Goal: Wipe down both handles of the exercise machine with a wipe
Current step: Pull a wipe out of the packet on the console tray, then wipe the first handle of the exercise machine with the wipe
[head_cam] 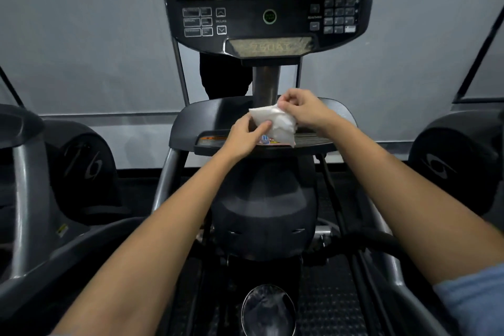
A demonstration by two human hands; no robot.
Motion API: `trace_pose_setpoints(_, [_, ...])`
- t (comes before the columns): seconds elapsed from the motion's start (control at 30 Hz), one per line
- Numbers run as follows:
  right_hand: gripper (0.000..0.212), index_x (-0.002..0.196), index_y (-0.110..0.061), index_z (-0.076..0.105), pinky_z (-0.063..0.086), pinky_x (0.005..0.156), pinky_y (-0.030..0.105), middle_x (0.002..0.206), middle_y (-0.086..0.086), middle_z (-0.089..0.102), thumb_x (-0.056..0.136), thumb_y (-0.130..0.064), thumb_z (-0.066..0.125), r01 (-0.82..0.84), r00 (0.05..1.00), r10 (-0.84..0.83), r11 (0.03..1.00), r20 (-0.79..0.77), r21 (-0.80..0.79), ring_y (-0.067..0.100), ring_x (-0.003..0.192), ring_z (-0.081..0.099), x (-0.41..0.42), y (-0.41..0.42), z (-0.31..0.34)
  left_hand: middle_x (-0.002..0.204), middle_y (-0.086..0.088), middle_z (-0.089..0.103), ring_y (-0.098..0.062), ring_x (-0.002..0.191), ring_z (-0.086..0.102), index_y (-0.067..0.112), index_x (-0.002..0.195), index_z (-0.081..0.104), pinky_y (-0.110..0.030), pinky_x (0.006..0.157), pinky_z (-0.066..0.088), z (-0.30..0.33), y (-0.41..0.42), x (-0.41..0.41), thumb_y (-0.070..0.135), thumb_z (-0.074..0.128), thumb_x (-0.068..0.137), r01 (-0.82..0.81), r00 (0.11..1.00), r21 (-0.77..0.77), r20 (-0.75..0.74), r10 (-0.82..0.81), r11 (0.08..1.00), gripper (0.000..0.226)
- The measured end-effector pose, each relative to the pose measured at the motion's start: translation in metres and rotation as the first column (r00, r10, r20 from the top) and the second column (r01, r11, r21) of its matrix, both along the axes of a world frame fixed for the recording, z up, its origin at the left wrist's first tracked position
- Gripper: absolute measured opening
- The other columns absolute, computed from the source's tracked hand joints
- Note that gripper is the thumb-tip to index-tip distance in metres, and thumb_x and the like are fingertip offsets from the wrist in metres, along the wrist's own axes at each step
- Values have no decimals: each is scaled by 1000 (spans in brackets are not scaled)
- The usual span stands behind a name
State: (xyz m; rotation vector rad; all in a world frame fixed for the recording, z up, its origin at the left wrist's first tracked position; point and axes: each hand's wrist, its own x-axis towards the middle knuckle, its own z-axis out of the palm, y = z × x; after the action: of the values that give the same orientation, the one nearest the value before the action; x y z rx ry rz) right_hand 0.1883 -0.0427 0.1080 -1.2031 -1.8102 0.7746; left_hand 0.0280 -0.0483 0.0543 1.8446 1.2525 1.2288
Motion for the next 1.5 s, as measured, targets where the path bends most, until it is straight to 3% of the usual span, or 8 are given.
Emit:
trace_pose_setpoints(0.13, [21,76,-18,54,41,45,13,67,-1,51,95,-14,49,59,988,-61,998,-143,-19,5,54,49,-7,-65,9,93,-15,65,-21,83,60,2,98,62,-40,75,52,20,-69,-10,20,56,93,-10,983,10,182,8,1000,20])
trace_pose_setpoints(0.3, [36,98,-9,65,51,54,22,82,3,66,87,-43,60,43,983,-59,994,-173,-96,13,69,62,-14,-168,6,93,-14,65,-21,84,62,-3,99,60,-36,73,53,32,-162,-17,25,63,88,2,980,12,200,-5,1000,30])
trace_pose_setpoints(0.53, [14,88,-8,67,45,52,12,71,-4,63,91,-18,58,199,933,-198,980,-302,-26,-2,56,58,-2,-295,-30,81,-2,65,-16,77,63,17,80,58,-30,68,53,22,-271,3,24,68,85,41,951,39,306,-51,998,13])
trace_pose_setpoints(0.7, [13,88,-8,67,43,58,14,72,-4,61,92,-14,57,344,871,-335,938,-360,-42,5,64,54,45,-353,-39,82,-8,60,-11,74,61,16,69,50,-29,72,53,16,-305,42,5,67,83,68,894,30,441,-74,997,25])
trace_pose_setpoints(0.83, [5,92,-2,61,39,47,12,66,1,58,89,-5,58,442,825,-437,894,-359,-74,-1,49,52,90,-389,-43,79,-2,63,0,70,57,8,76,65,-12,68,48,14,-330,96,-9,47,89,165,924,49,342,-172,985,28])
trace_pose_setpoints(1.03, [6,84,-9,55,39,41,17,55,1,54,88,-6,59,576,766,-571,814,-295,-79,2,38,46,156,-417,-45,107,1,61,-10,101,55,7,106,67,-23,91,46,8,-351,182,8,55,90,207,953,114,203,-226,972,20])
trace_pose_setpoints(1.3, [9,94,-10,58,39,53,20,73,2,58,86,-5,56,609,767,-609,790,-202,-68,9,58,51,229,-403,-42,128,-2,53,-19,122,33,14,124,59,-18,93,22,4,-349,271,24,52,93,13,999,102,30,-17,995,32])
trace_pose_setpoints(1.5, [6,89,-8,55,39,50,10,73,2,60,86,-5,59,596,789,-587,803,-180,-8,5,59,52,252,-375,-40,136,-3,42,-23,126,29,18,123,60,-31,104,23,-2,-334,303,29,50,94,-145,977,209,-124,173,967,32])
